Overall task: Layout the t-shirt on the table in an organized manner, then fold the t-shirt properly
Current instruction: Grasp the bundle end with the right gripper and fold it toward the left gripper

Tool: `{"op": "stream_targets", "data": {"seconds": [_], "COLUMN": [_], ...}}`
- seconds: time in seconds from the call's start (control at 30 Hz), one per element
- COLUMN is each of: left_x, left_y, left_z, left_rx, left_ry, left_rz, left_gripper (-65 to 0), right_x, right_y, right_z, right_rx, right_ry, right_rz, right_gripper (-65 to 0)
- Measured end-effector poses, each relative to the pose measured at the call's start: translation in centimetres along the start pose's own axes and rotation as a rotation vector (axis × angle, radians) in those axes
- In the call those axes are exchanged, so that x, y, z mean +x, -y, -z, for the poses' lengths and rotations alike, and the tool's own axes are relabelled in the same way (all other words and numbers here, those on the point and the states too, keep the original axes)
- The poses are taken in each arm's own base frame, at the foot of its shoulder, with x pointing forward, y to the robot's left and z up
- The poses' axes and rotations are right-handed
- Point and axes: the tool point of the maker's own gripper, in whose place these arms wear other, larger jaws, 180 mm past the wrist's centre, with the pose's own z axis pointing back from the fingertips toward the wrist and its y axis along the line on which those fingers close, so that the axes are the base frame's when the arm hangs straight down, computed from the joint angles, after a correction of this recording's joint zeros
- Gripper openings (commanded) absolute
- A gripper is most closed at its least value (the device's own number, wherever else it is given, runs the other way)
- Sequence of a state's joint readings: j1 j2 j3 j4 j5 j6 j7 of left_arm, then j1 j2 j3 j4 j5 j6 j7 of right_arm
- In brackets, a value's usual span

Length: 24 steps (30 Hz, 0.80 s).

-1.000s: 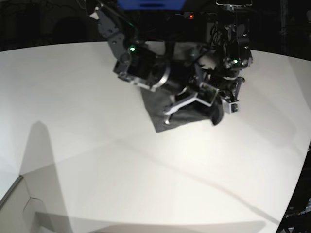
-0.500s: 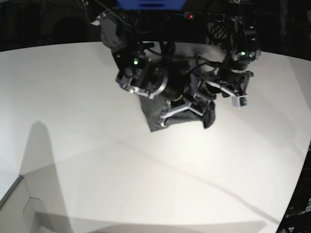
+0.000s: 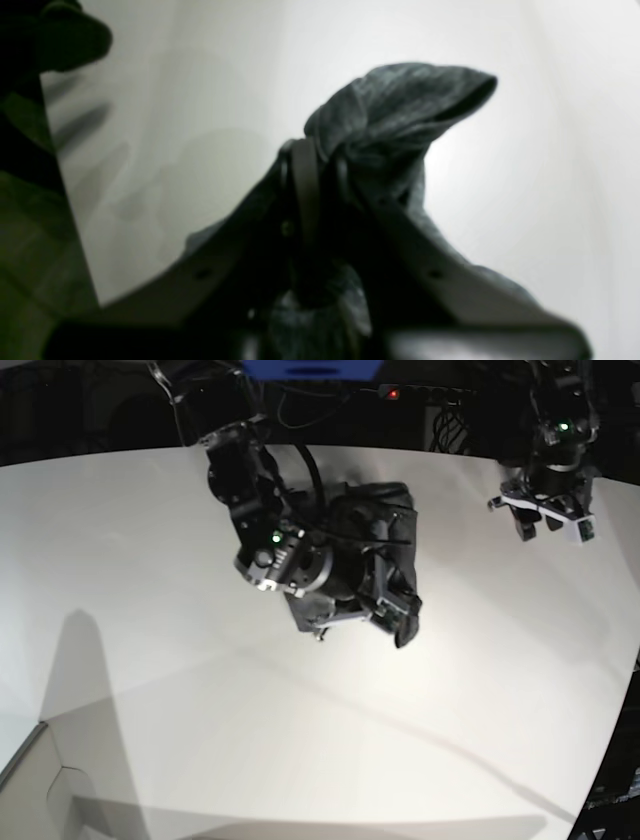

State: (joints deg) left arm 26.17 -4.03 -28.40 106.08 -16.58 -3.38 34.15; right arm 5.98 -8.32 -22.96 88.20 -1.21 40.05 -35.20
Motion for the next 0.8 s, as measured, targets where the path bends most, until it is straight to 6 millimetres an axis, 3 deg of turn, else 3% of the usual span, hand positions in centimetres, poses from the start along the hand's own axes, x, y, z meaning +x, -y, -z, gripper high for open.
{"op": "stream_targets", "data": {"seconds": [0.13,0.33,0.57,0.67,0.8], "left_x": [-0.3,-0.3,-0.4,-0.4,-0.2], "left_y": [-0.5,-0.4,-0.3,-0.4,-0.4], "left_z": [-0.2,-0.2,-0.2,-0.2,-0.2], "left_rx": [0.01,0.01,0.009,0.009,0.009], "left_ry": [-0.006,-0.006,-0.007,-0.007,-0.004], "left_rz": [0.001,-0.001,-0.004,-0.004,-0.001], "left_gripper": [-36.7,-36.7,-36.7,-36.7,-36.7], "right_x": [-0.2,-0.2,3.9,4.2,3.0], "right_y": [-1.6,-3.1,-2.5,-2.9,-1.8], "right_z": [0.6,1.2,-1.3,-2.5,-4.0], "right_rx": [0.043,0.08,0.021,0.001,-0.056], "right_ry": [-0.016,-0.022,0.093,0.101,0.09], "right_rz": [-0.024,-0.039,-0.092,-0.09,-0.031], "right_gripper": [-63.8,-46.1,-22.3,-16.6,-15.5]}}
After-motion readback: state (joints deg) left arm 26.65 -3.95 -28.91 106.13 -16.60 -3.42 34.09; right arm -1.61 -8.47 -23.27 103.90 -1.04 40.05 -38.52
